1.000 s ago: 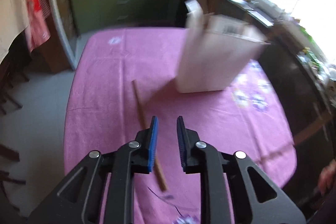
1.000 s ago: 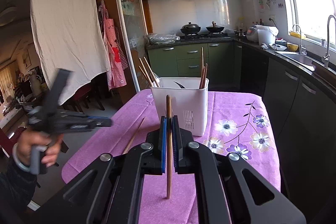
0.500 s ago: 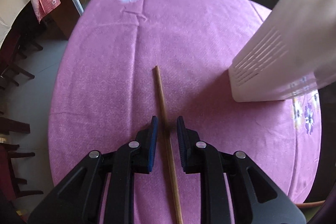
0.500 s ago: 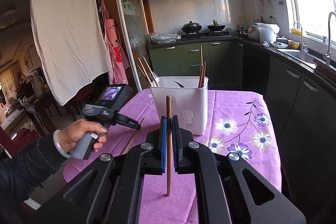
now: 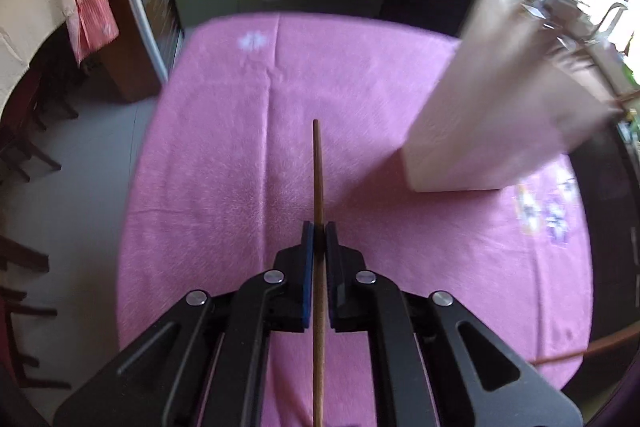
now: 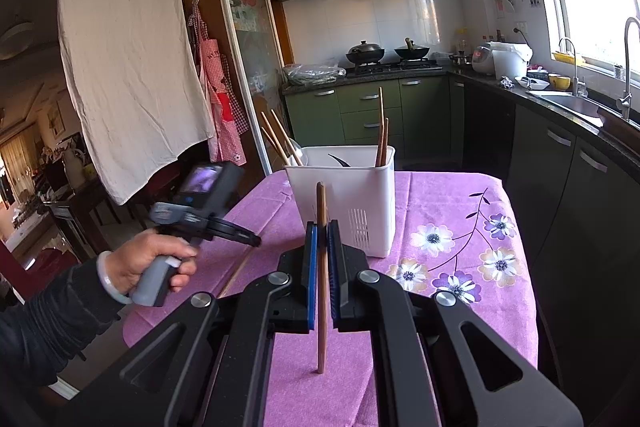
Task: Organize utensils
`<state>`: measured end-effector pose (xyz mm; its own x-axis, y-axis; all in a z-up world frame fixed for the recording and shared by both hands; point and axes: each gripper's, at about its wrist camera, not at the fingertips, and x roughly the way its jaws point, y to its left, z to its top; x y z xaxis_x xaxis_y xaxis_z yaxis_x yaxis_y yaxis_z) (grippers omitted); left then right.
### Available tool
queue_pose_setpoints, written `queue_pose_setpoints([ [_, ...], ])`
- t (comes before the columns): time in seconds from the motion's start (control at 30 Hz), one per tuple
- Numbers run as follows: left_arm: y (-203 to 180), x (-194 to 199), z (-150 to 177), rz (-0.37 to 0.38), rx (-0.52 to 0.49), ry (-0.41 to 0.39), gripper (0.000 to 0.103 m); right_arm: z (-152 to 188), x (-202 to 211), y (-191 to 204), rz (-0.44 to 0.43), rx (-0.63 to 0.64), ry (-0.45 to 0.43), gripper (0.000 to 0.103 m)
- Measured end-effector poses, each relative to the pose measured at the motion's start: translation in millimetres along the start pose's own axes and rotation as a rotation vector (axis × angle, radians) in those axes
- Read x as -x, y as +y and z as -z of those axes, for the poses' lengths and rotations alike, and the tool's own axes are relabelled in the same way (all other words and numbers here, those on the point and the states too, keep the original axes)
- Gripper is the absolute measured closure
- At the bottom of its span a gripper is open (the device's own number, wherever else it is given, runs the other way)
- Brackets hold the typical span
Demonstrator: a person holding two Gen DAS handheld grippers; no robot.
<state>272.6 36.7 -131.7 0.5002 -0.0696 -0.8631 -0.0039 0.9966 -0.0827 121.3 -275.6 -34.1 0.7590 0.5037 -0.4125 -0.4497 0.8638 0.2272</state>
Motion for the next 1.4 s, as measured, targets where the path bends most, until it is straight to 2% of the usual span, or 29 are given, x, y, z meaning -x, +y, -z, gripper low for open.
queue_pose_setpoints([
  [0.17,-12.8,74.9,27.9,0.039,-0.057,-0.178,0.097,0.5,3.1,0.0,0.002,-0.004,-0.009,0.097],
  [0.27,-17.7,102.5,44.0,0.044,-0.098,-0.253,0.097,2.3,4.2,2.1,-0.001,-0.001,-0.007,0.097],
  [0.53,-33.9,135.1,60.8,0.07,-0.166,-0.33,0.098,4.1,3.3,7.0,0.001,0.006,-0.001,0.097],
  [0.7,-47.2,142.0,55.4,0.099,-0.195,-0.333,0.098,4.9,4.5,7.1,0.004,0.007,-0.002,0.097],
  [0.87,-70.2,163.4,35.2,0.158,-0.245,-0.339,0.098,5.8,6.1,5.0,0.001,0.005,-0.003,0.097],
  [0.97,-88.6,183.7,14.7,0.177,-0.282,-0.376,0.098,6.3,6.5,4.4,-0.002,0.003,-0.004,0.097],
  [1.23,-130.0,225.9,-49.3,0.147,-0.31,-0.564,0.097,7.1,8.1,-2.1,-0.001,-0.007,-0.006,0.097],
  [1.4,-145.9,220.9,-82.6,0.085,-0.3,-0.625,0.098,7.9,7.8,-5.9,0.002,-0.012,-0.006,0.097],
])
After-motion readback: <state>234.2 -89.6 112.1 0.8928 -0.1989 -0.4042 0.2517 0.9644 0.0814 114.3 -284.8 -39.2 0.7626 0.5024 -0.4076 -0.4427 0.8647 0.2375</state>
